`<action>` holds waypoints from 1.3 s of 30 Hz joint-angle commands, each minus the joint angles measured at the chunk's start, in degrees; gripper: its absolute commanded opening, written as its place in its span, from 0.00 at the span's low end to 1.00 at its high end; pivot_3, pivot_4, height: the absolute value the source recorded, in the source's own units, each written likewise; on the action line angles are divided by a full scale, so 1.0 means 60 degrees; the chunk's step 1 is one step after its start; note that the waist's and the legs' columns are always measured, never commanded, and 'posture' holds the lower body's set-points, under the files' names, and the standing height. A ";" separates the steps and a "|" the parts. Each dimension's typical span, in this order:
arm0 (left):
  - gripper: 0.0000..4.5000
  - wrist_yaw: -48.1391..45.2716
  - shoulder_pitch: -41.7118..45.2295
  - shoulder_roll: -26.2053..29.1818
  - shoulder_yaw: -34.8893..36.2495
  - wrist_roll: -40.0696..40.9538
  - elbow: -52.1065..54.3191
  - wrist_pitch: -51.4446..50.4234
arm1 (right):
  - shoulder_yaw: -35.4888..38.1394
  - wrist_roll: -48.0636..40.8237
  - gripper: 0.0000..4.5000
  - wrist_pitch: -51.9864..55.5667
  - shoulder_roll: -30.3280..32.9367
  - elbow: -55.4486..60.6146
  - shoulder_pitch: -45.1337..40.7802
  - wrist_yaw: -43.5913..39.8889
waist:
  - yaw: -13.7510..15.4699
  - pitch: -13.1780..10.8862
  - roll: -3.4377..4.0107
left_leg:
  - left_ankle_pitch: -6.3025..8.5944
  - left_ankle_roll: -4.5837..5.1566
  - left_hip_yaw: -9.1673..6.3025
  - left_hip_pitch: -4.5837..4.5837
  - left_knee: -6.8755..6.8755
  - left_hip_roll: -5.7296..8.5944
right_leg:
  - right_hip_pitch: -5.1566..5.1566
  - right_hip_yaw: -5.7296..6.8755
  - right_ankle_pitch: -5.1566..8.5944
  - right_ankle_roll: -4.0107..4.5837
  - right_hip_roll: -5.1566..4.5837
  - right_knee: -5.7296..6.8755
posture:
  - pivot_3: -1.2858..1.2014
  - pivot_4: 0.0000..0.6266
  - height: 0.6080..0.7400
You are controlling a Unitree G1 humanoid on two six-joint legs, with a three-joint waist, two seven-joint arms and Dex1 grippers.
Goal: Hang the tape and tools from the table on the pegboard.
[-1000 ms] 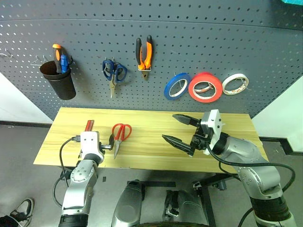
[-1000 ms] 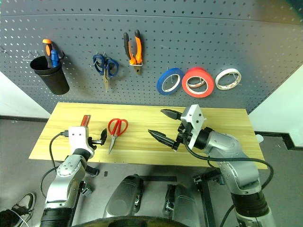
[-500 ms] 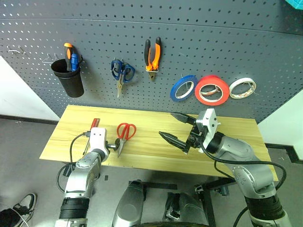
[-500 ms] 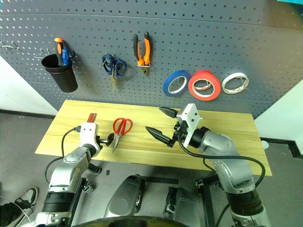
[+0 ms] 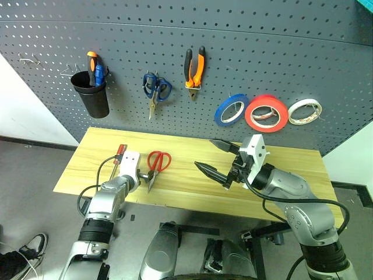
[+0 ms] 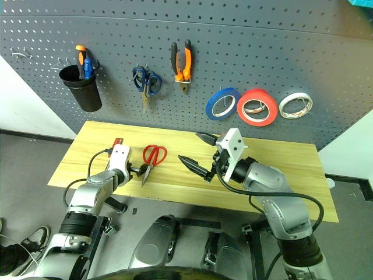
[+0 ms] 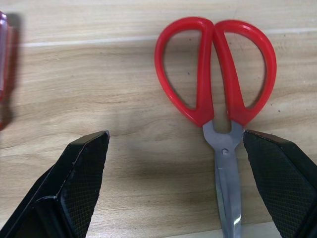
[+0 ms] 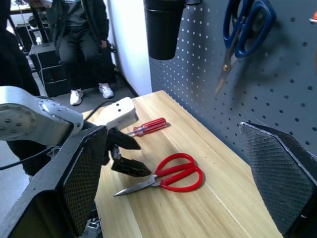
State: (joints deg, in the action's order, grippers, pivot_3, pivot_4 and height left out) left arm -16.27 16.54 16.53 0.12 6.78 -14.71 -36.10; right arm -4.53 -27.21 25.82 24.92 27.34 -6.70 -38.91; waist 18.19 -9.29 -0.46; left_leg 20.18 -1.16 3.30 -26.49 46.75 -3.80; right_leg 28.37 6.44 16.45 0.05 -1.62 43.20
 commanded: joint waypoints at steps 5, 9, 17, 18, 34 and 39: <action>1.00 0.0003 0.0462 0.0038 -0.0421 -0.0476 -0.0577 -0.0064 | -0.0056 0.0013 0.99 -0.0125 0.0028 0.0569 0.0103 0.0118 | -0.0002 0.0000 0.0000 | 0.0000 0.0001 -0.0001 -0.0001 0.0000 0.0001 | 0.0000 0.0000 0.0000 0.0000 0.0000 0.0000 | 0.66 0.19 0.51; 1.00 -0.0067 0.0677 -0.0054 -0.0468 -0.0546 -0.0794 0.0002 | -0.0083 0.0025 0.99 -0.0119 0.0014 0.0600 0.0125 0.0171 | -0.0009 0.0000 0.0000 | 0.0000 0.0001 -0.0001 -0.0001 0.0000 0.0000 | 0.0001 0.0000 0.0000 0.0000 0.0001 0.0000 | 0.66 0.19 0.51; 1.00 -0.0240 0.1111 -0.0153 -0.0608 -0.0702 -0.1164 0.0074 | -0.0165 0.0053 0.99 -0.0129 0.0024 0.0670 0.0186 0.0264 | -0.0014 0.0000 -0.0001 | 0.0000 0.0001 -0.0001 -0.0001 0.0000 0.0001 | 0.0001 0.0000 0.0000 0.0000 0.0001 0.0000 | 0.66 0.19 0.51; 1.00 -0.0249 0.1158 -0.0158 -0.0636 -0.0747 -0.1226 0.0053 | -0.0178 0.0058 0.99 -0.0126 0.0020 0.0689 0.0195 0.0280 | -0.0013 0.0000 0.0000 | 0.0000 0.0001 -0.0001 -0.0002 0.0000 0.0001 | 0.0001 0.0000 0.0000 0.0000 0.0001 0.0000 | 0.65 0.20 0.51; 1.00 -0.0156 0.1408 0.0051 -0.1210 -0.1538 -0.2082 -0.0314 | -0.0263 0.0184 0.99 -0.0135 -0.0025 0.0792 0.0180 0.0469 | -0.0040 0.0003 0.0003 | 0.0000 0.0001 -0.0001 0.0002 0.0000 0.0000 | 0.0000 0.0000 0.0001 0.0001 0.0000 0.0001 | 0.65 0.20 0.51; 1.00 -0.0069 0.1416 0.0038 -0.1099 -0.1528 -0.2206 -0.0317 | -0.0245 0.0184 0.99 -0.0143 -0.0018 0.0759 0.0148 0.0475 | -0.0042 0.0007 0.0004 | 0.0000 0.0001 -0.0001 0.0004 0.0000 0.0000 | 0.0000 0.0000 0.0001 0.0001 0.0001 0.0002 | 0.65 0.20 0.51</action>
State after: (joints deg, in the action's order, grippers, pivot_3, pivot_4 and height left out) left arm -17.78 25.27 16.29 -6.57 -1.12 -26.70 -37.19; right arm -6.32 -25.95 25.83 24.93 29.16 -5.23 -36.27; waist 17.94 -9.25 -0.44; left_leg 20.19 -1.16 3.30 -26.46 46.75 -3.80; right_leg 28.37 6.44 16.46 0.05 -1.62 43.21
